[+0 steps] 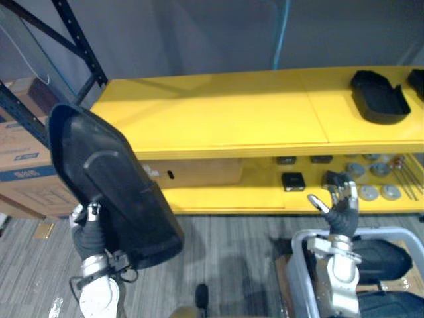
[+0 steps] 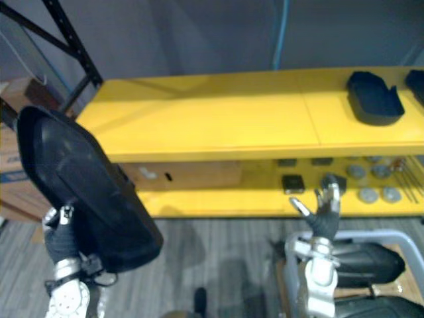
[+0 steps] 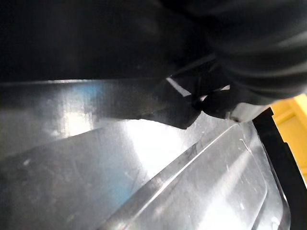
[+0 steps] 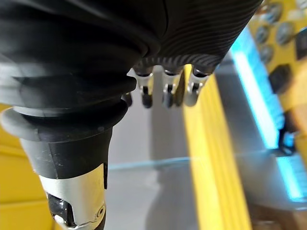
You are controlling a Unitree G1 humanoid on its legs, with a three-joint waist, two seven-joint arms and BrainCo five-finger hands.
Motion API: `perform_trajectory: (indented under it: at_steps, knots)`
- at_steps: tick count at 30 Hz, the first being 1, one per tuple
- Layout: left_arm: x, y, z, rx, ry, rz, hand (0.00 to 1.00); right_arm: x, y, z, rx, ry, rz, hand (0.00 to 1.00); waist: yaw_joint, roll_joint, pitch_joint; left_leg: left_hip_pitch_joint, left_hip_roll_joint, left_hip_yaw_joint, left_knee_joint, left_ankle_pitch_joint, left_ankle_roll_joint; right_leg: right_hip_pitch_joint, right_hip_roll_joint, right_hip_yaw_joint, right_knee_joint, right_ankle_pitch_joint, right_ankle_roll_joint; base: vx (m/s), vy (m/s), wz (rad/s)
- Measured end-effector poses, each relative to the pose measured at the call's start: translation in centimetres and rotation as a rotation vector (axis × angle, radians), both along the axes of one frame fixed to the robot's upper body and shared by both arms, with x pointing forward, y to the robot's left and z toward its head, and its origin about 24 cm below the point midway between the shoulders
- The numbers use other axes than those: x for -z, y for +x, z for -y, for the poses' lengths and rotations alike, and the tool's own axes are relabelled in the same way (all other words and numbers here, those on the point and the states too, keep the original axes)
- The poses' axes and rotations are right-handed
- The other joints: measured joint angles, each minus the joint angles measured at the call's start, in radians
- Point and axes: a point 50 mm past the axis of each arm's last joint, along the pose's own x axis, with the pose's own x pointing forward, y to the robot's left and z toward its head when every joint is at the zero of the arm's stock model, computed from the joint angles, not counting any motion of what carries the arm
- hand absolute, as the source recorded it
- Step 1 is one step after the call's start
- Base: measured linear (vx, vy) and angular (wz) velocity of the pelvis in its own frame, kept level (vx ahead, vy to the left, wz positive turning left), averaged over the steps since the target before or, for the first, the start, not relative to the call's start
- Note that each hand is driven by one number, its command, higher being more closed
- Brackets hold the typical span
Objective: Walk over and take plastic housings, then place them on the shelf
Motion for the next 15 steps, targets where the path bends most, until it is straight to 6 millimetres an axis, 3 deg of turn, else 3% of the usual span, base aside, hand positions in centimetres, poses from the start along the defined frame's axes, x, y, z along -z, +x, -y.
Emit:
perform_trajectory:
  at_steps: [4, 6, 7, 8, 9, 10, 11, 12, 13, 14, 15]
  knots:
    - [0.1, 0.7, 0.2, 0.021, 0.006, -0.002, 1.0, 0.6, -0.9, 0.7, 0.013, -0.016, -0.035, 0.0, -0.004, -0.004, 0.056, 0.065, 0.004, 0.011, 0.001, -0.014, 0.014, -0.032, -0.038, 0.053, 0.194, -0.002, -0.006, -0.06, 0.081, -0.06]
    - [-0.1, 0.8, 0.1, 0.037, 0.059, -0.01, 1.0, 0.8, -1.1, 0.7, 0.015, -0.014, -0.045, 0.0, -0.007, -0.017, 0.066, 0.069, 0.008, 0.012, 0.001, -0.016, 0.018, -0.102, -0.052, 0.099, 0.323, 0.004, -0.048, -0.1, 0.104, -0.01]
    - [-0.3, 0.9, 0.0, 0.053, 0.088, -0.015, 1.0, 0.9, -1.1, 0.7, 0.013, -0.013, -0.047, 0.0, -0.011, -0.018, 0.079, 0.076, 0.022, 0.01, 0.001, -0.013, 0.024, -0.136, -0.035, 0.139, 0.351, -0.021, -0.078, -0.14, 0.055, -0.05]
    - [-0.4, 1.1, -0.2, 0.069, 0.112, -0.021, 1.0, 1.0, -1.2, 0.6, 0.003, -0.013, -0.051, 0.0, -0.017, -0.014, 0.083, 0.071, 0.046, 0.0, 0.002, -0.012, 0.026, -0.142, 0.026, 0.197, 0.3, -0.081, -0.073, -0.15, 0.004, 0.0]
    - [-0.5, 1.2, -0.3, 0.074, 0.119, -0.02, 1.0, 1.0, -1.2, 0.6, 0.0, -0.013, -0.051, 0.0, -0.026, -0.015, 0.083, 0.064, 0.056, -0.008, 0.002, -0.012, 0.026, -0.142, 0.058, 0.22, 0.255, -0.092, -0.076, -0.24, -0.067, 0.26]
    - [-1.1, 2.1, -0.4, 0.089, 0.14, -0.001, 1.0, 0.9, -1.3, 0.9, 0.007, -0.006, -0.041, 0.0, -0.036, -0.019, 0.084, 0.04, 0.068, -0.032, 0.0, -0.013, 0.025, -0.14, 0.133, 0.265, 0.112, -0.092, -0.074, -0.29, -0.091, 0.39]
    - [-1.6, 2.8, -0.4, 0.098, 0.153, 0.021, 1.0, 0.8, -1.4, 1.1, 0.022, 0.0, -0.028, 0.0, -0.042, -0.04, 0.087, 0.015, 0.05, -0.035, 0.0, -0.018, 0.022, -0.128, 0.16, 0.274, -0.01, -0.098, -0.069, -0.17, -0.063, 0.55]
    - [-1.7, 3.2, -0.4, 0.107, 0.158, 0.026, 1.0, 1.0, -1.7, 1.3, 0.039, 0.008, -0.029, 0.0, -0.06, -0.075, 0.082, 0.008, 0.025, -0.028, 0.028, -0.02, 0.034, -0.122, 0.146, 0.305, -0.056, -0.06, -0.059, 0.25, -0.013, 0.61]
    - [-1.8, 4.0, -0.1, 0.114, 0.141, 0.033, 1.0, 0.8, -1.7, 1.7, 0.065, 0.017, -0.016, 0.0, -0.071, -0.108, 0.12, -0.043, 0.008, 0.08, 0.288, -0.118, 0.091, -0.139, 0.087, 0.286, 0.016, -0.021, -0.046, 0.51, 0.027, 0.4]
    - [-1.2, 3.7, -0.1, 0.101, 0.122, 0.013, 1.0, 0.7, -2.0, 1.9, 0.066, 0.014, -0.004, 0.0, -0.073, -0.081, 0.129, -0.017, 0.027, 0.095, 0.316, -0.185, 0.054, -0.128, 0.098, 0.284, 0.038, -0.003, -0.044, 0.55, 0.038, 0.11]
    - [-0.7, 3.4, -0.2, 0.086, 0.108, -0.009, 1.0, 0.9, -2.2, 1.9, 0.073, 0.021, -0.004, 0.0, -0.074, -0.067, 0.139, 0.022, 0.038, 0.094, 0.289, -0.207, 0.014, -0.107, 0.113, 0.291, 0.05, -0.011, -0.048, 0.33, 0.039, -0.19]
